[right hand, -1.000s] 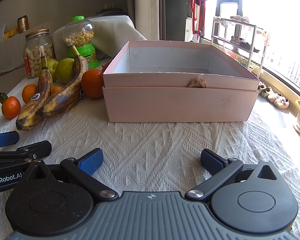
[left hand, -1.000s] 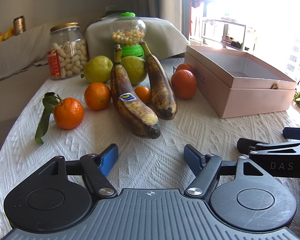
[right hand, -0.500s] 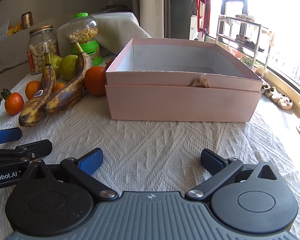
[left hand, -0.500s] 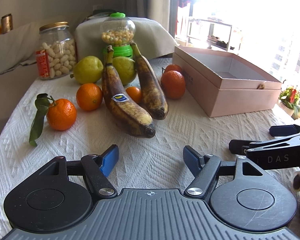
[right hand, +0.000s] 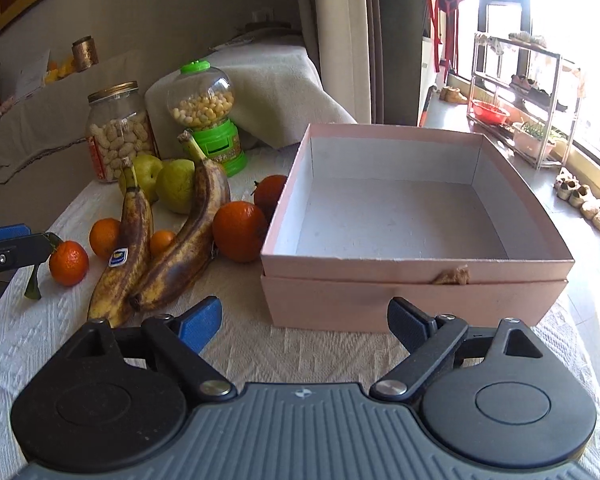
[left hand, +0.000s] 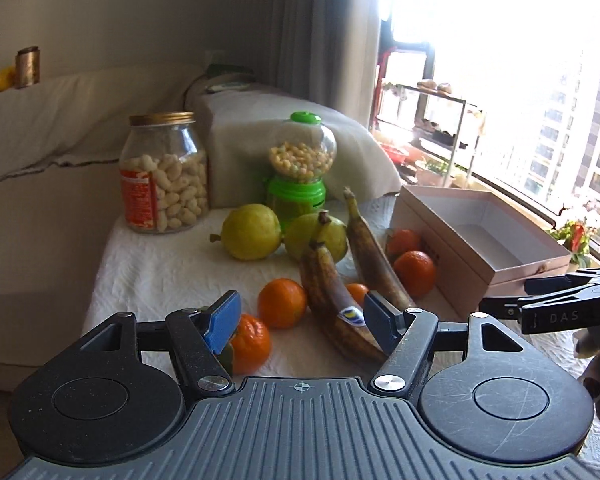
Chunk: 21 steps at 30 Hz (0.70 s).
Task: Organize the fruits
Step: 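Grasp the leafy orange with the left tool while the right tool grasps a banana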
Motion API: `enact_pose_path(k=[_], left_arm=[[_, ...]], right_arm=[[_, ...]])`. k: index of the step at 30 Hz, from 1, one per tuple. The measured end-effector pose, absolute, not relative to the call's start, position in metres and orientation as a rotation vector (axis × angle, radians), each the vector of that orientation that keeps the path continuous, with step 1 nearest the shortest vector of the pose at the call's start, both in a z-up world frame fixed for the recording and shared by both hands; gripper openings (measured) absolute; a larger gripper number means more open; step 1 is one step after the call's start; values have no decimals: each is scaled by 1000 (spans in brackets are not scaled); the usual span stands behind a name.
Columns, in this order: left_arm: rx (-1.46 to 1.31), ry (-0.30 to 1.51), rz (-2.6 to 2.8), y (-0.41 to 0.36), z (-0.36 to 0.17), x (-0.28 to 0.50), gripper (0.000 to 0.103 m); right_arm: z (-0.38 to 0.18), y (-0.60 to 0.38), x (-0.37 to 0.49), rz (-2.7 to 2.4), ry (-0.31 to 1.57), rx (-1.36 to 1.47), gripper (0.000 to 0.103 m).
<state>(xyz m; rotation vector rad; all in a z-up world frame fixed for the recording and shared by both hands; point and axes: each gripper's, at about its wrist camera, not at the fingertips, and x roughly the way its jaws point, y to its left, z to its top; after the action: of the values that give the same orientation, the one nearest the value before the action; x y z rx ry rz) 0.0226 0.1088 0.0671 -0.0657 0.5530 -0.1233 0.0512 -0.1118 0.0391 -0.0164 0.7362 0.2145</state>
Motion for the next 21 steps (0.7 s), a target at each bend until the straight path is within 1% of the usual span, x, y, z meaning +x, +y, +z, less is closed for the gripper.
enact_pose_path(k=[7, 14, 18, 21], left_arm=[[-24, 598, -89, 130, 51, 41, 73], [4, 660, -105, 126, 25, 52, 73], [-16, 690, -102, 131, 13, 60, 73], [-43, 690, -113, 135, 11, 59, 51]], right_arm=[[32, -106, 82, 176, 741, -32, 92], [26, -105, 61, 209, 754, -88, 92], [31, -98, 49, 219, 733, -125, 92], [39, -87, 44, 235, 711, -144, 92]])
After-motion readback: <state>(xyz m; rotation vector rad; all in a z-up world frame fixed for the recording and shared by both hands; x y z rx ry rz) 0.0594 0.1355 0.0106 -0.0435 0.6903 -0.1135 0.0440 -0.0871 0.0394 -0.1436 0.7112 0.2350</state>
